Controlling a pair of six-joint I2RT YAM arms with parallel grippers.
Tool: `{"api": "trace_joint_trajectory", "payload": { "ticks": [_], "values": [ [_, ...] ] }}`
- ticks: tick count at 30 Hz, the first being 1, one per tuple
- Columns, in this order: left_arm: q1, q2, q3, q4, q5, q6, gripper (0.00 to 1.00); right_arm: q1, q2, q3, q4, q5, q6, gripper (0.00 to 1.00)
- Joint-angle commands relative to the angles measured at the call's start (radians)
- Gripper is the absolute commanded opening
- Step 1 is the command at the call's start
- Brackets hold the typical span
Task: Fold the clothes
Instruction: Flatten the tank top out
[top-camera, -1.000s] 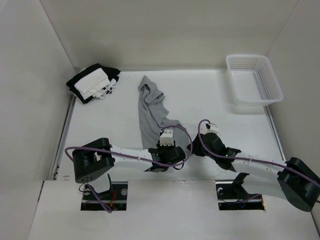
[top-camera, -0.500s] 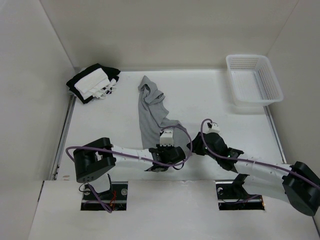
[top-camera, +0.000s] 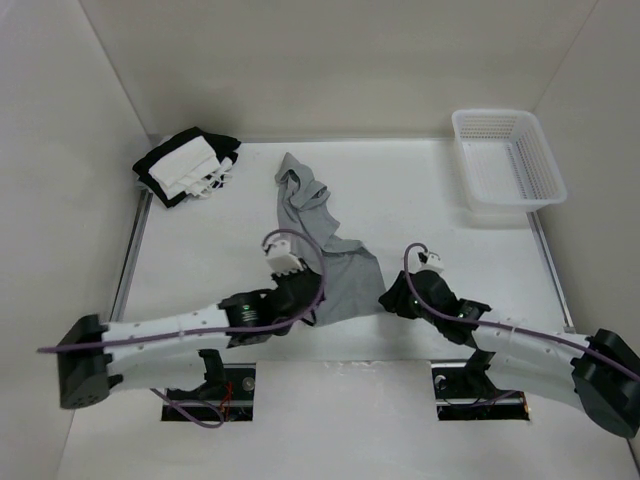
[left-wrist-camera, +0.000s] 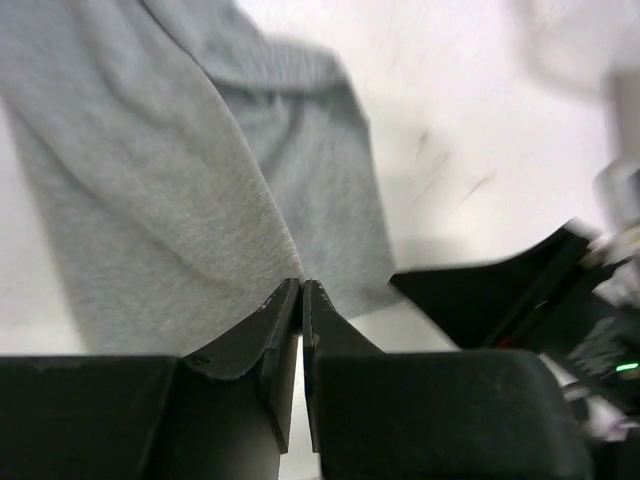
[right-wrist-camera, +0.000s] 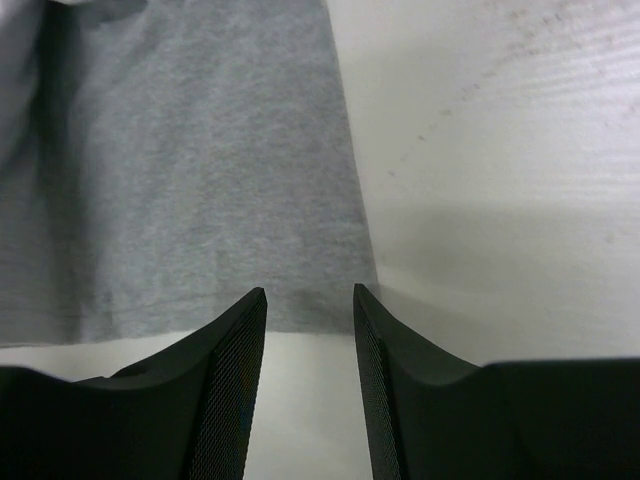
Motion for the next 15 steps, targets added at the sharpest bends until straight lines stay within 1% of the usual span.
{"api": "trace_joint_trajectory", "payload": {
  "ticks": [1, 4, 7, 10, 15],
  "values": [
    [0.072, -0.217, -0.082, -0.102, -0.071, -0.052, 0.04, 0.028, -0.038, 0.013, -0.112, 0.053, 0.062, 0.45],
    [0.157, -0.44, -0.149, -0.244, -0.088, -0.11, 0.04, 0.048, -0.036, 0.025, -0.17, 0.097, 0.102, 0.42],
    [0.206, -0.588, -0.201, -0.346, -0.078, -0.152, 0.04, 0.058, -0.032, 0.056, -0.238, 0.137, 0.115, 0.42],
    [0.223, -0.657, -0.243, -0.401, -0.066, -0.181, 0.04, 0.072, 0.008, 0.08, -0.25, 0.121, 0.118, 0.42],
    [0.215, -0.687, -0.275, -0.41, -0.066, -0.189, 0.04, 0.089, 0.08, 0.091, -0.195, 0.065, 0.144, 0.37]
  ]
}}
